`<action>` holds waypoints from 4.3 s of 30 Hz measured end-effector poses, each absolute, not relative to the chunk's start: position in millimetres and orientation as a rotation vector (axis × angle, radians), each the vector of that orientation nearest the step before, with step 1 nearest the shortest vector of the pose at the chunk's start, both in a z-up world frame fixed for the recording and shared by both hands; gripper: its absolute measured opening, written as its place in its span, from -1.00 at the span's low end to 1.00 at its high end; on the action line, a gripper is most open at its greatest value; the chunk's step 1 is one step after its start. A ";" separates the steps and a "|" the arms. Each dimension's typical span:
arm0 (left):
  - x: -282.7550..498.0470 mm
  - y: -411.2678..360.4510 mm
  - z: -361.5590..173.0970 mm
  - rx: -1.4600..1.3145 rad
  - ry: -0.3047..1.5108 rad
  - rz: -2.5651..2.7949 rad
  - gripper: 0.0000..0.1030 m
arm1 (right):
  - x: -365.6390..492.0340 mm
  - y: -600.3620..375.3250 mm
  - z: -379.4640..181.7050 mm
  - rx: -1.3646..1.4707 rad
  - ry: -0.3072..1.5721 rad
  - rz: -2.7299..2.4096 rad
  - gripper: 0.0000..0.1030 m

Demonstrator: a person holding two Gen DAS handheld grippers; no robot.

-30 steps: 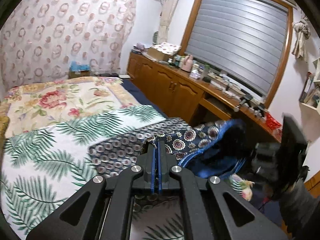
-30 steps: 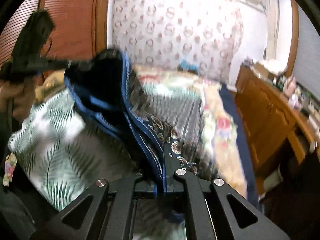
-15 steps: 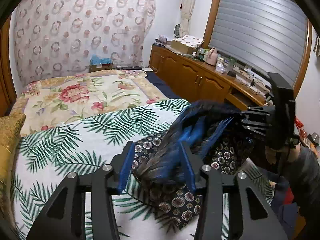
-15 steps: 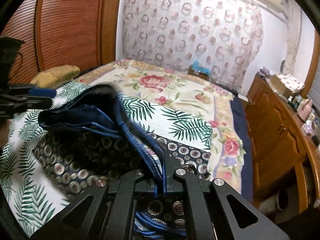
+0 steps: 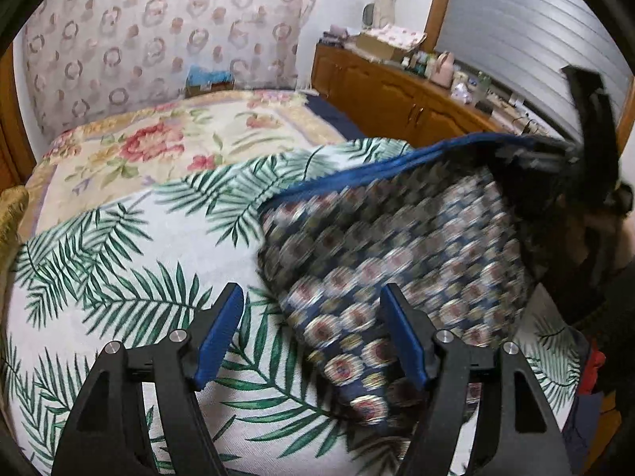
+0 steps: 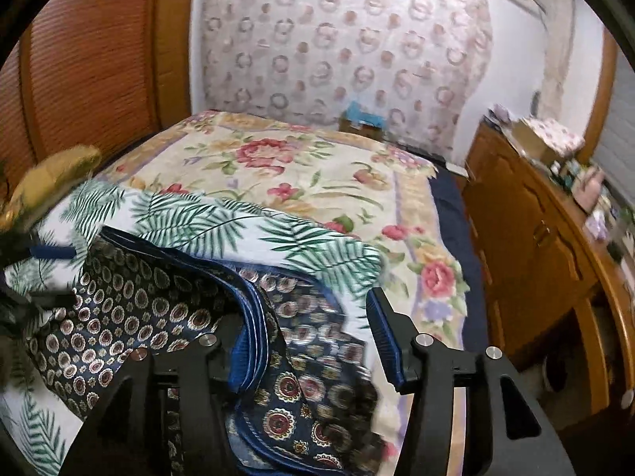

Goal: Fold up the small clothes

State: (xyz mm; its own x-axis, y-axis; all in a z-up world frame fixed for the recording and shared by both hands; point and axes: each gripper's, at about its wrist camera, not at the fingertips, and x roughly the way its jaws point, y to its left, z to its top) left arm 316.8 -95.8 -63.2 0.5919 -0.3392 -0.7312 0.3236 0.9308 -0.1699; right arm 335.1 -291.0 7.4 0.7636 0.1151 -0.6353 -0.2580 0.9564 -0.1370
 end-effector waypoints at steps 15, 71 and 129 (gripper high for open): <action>324.0 -90.5 -72.1 -0.046 0.865 -0.378 0.40 | 325.9 -275.8 28.4 -0.280 0.633 0.135 0.06; 330.6 -96.6 -82.8 -0.119 0.934 -0.400 -0.14 | 359.1 -349.6 -36.7 0.091 0.955 0.230 0.45; 245.6 -17.8 -22.0 -0.140 0.729 -0.422 -0.91 | 286.0 -219.3 -51.3 -0.134 0.788 0.456 -0.94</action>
State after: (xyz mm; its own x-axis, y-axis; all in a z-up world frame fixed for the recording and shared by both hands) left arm 245.6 -17.8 -22.0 0.6664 -0.4202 -0.6159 0.3242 0.9072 -0.2682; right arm 286.0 -219.3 -51.3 0.6139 0.3452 -0.7099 -0.4439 0.8946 0.0512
